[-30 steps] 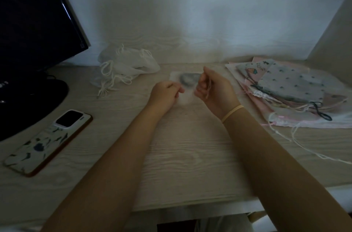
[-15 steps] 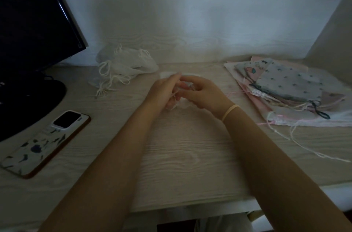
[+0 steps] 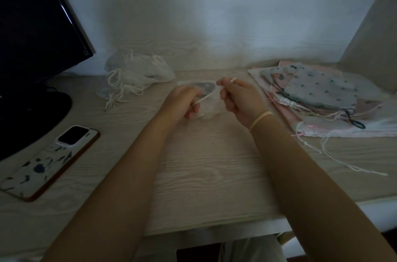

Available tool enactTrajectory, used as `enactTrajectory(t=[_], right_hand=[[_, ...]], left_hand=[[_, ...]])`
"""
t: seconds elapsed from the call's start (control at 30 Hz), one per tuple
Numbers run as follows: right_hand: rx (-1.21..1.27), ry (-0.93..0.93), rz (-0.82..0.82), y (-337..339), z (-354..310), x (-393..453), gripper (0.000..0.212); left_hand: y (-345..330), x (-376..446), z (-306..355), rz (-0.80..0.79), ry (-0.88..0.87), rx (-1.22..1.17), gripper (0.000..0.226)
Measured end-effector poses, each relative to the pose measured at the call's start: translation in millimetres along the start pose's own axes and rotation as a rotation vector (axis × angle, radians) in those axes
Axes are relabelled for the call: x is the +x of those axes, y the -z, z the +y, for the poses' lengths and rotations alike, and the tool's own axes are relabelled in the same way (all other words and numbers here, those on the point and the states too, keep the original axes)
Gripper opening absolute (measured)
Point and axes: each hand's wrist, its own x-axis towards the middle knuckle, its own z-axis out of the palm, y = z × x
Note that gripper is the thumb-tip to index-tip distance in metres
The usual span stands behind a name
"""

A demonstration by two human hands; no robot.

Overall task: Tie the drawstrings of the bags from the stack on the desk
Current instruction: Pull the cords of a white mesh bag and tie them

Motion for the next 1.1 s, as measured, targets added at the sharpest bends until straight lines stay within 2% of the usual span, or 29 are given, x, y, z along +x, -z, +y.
enactTrajectory(t=[0.1,0.2,0.3,0.37,0.4,0.47,0.5,0.57,0.63,0.7,0.77,0.9,0.97,1.1], right_hand=[[-0.056,0.091,0.081,0.6,-1.1,-0.4,0.021],[-0.141,0.166,0.11,-3.0,-1.0,-2.9,0.022],[-0.37,0.226,0.12,-2.6,1.9,0.1,0.022],[-0.559,0.178,0.072,-0.8,5.8,2.8,0.027],[-0.658,0.132,0.026,-0.3,7.6,3.1,0.04],[-0.808,0.052,-0.092,-0.9,11.3,1.6,0.069],[-0.853,0.039,-0.15,-2.2,11.9,0.0,0.076],[-0.9,0.051,-0.239,-5.5,12.5,-2.3,0.08],[-0.944,0.086,-0.273,-8.9,13.5,-3.0,0.079],[-0.994,0.132,-0.283,-11.4,15.1,-3.0,0.077],[-1.007,0.17,-0.293,-12.8,15.3,-4.8,0.072],[-0.795,0.119,-0.275,-13.9,7.3,-7.4,0.056],[-0.638,0.085,-0.227,-14.0,3.3,-8.0,0.043],[-0.413,0.157,-0.171,-15.1,-3.2,-8.9,0.014]], left_hand=[[2.2,-1.6,-1.2,0.017,-0.024,0.044,0.016],[5.7,-4.1,-1.7,0.006,-0.061,0.195,0.018],[8.8,-1.0,-4.5,0.048,-0.044,0.238,0.017],[9.3,2.7,-4.7,0.119,-0.021,0.083,0.017],[9.9,4.4,-3.6,0.149,-0.017,-0.053,0.017],[14.6,6.7,-0.9,0.161,0.008,-0.448,0.019],[18.1,7.0,0.2,0.141,0.027,-0.641,0.021],[22.6,6.9,2.0,0.088,0.04,-0.875,0.023],[20.4,3.7,4.8,0.038,0.008,-0.924,0.021],[13.7,-0.5,8.0,0.017,-0.042,-0.781,0.02],[7.5,-2.6,7.4,0.028,-0.114,-0.474,0.021],[0.7,0.8,-4.1,0.137,-0.186,0.12,0.017],[0.1,2.7,-9.5,0.16,-0.192,0.283,0.013],[1.1,1.1,-10.1,0.038,-0.249,0.449,0.014]])
